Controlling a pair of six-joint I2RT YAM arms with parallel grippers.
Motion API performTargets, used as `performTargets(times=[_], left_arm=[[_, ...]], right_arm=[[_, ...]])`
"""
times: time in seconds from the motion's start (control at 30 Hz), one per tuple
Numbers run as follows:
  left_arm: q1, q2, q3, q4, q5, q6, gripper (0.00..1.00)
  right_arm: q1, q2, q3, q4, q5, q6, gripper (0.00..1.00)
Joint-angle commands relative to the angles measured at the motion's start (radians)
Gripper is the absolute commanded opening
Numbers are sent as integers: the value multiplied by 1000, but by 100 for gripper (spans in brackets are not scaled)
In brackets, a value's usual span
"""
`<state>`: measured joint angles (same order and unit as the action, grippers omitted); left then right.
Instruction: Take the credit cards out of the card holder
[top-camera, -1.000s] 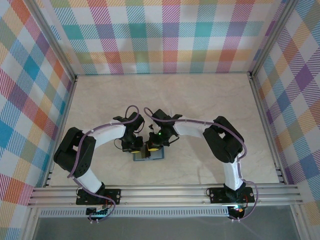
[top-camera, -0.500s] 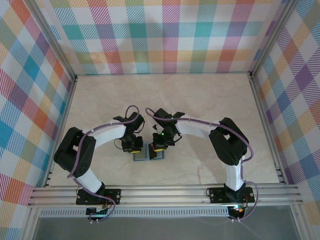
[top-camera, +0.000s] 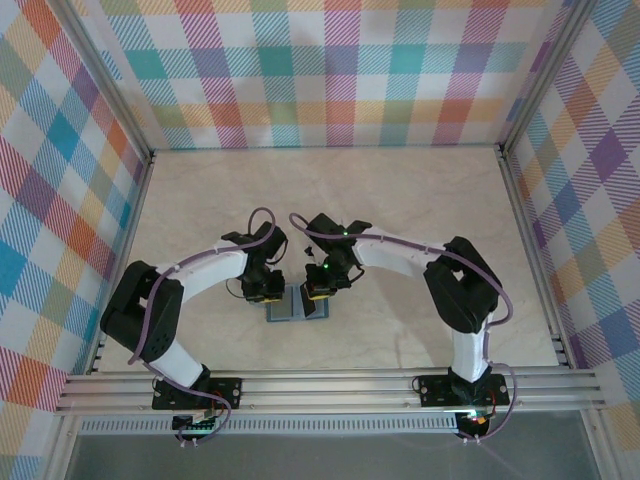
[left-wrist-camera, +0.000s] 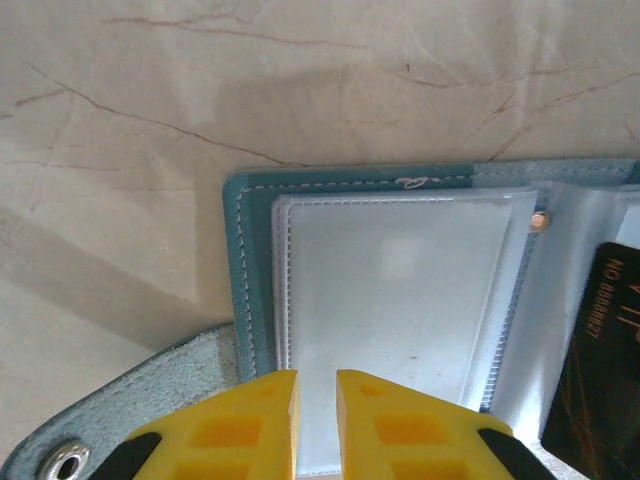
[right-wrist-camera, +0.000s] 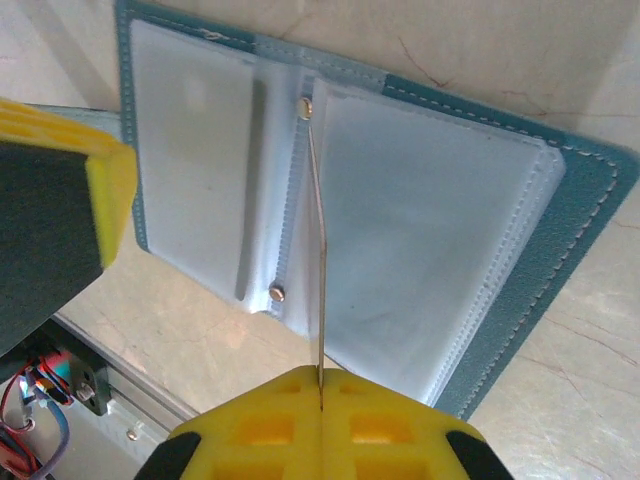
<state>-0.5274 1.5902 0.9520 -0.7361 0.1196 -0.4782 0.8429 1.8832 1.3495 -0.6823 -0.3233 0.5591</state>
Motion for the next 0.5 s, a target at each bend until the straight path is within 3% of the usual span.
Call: performTargets(times=[0.0, 0.2, 0.33, 0.47], left_arm=[[12, -27, 22, -46, -16, -1, 18], [14, -35, 21, -37, -8, 5, 19], [14, -44, 16, -20, 15, 8, 19], [13, -46, 13, -13, 27, 9, 19]], right_arm=[[-7, -56, 31, -24, 32, -47, 0], [-8, -110, 57, -76, 137, -221, 0], [-10, -110, 97, -145, 273, -364, 0], [-12, -123, 102, -149, 335, -580, 0]])
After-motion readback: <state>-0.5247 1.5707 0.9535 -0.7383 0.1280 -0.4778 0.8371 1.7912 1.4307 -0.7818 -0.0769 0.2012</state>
